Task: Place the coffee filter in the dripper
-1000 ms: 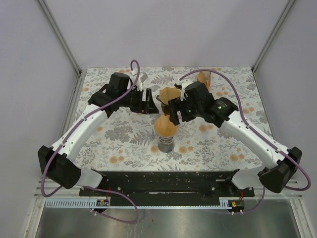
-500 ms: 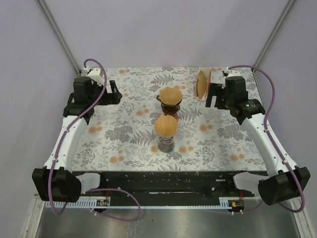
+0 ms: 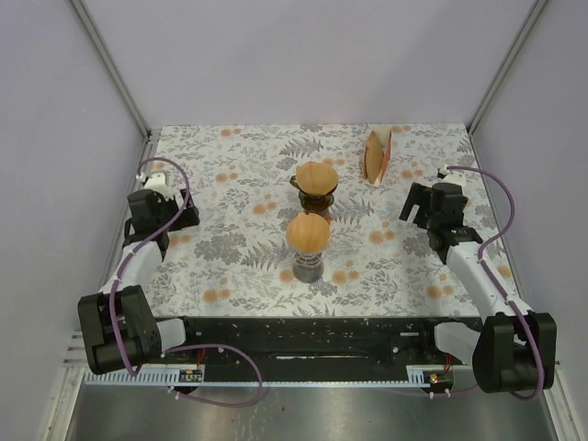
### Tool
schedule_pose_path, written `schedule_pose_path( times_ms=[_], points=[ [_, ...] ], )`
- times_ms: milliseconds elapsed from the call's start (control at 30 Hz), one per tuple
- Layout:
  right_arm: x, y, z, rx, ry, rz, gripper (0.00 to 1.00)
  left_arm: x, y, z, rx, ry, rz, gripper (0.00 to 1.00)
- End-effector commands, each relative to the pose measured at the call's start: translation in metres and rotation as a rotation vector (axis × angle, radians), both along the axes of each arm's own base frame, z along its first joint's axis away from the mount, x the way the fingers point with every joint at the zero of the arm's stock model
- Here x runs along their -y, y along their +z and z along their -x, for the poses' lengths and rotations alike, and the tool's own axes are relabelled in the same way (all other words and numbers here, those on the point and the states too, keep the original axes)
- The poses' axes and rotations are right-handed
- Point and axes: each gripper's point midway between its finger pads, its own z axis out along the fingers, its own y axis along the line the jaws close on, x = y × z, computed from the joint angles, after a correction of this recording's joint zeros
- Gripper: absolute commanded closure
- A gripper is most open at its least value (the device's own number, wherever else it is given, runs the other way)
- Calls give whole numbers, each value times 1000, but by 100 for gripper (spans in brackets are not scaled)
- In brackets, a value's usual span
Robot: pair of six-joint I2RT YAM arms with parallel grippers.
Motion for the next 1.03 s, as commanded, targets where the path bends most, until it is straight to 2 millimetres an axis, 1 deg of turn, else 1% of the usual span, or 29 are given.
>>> schedule_pose_path(
  times_ms=[0, 100, 167, 233, 300, 333, 367, 533, 667, 833, 967, 1000],
  points=[
    [11, 22, -25, 193, -46, 40, 0, -9, 31, -12, 253, 18, -92, 1],
    [9, 10, -25, 183, -22, 47, 1, -3, 28, -4, 305, 0, -84, 1],
    [9, 7, -25, 193, -23, 47, 1, -1, 26, -3, 318, -5, -83, 1],
    [10, 6, -24, 220, -23, 50, 1, -3, 21, -4, 307, 3, -82, 1],
    [10, 11, -24, 267, -21, 50, 0, -3, 16, -4, 298, 9, -72, 1],
    [9, 9, -22, 272, -18, 52, 1, -2, 15, -4, 300, 6, -65, 1],
    [9, 11, -22, 290, -14, 55, 1, -1, 16, -5, 306, 7, -60, 1],
    [8, 8, -21, 323, 0, 59, 1, -3, 11, -6, 313, 31, -41, 1],
    [9, 9, -20, 364, -7, 64, 1, -9, 6, -8, 293, 73, -34, 1],
    [12, 7, -21, 381, -22, 72, 1, -8, -3, -9, 261, 60, -39, 1],
    [16, 7, -21, 414, -40, 80, 1, -10, -3, -12, 259, 80, -28, 1],
    [17, 10, -22, 432, -49, 82, 1, -13, -2, -12, 262, 97, -28, 1]
  ],
)
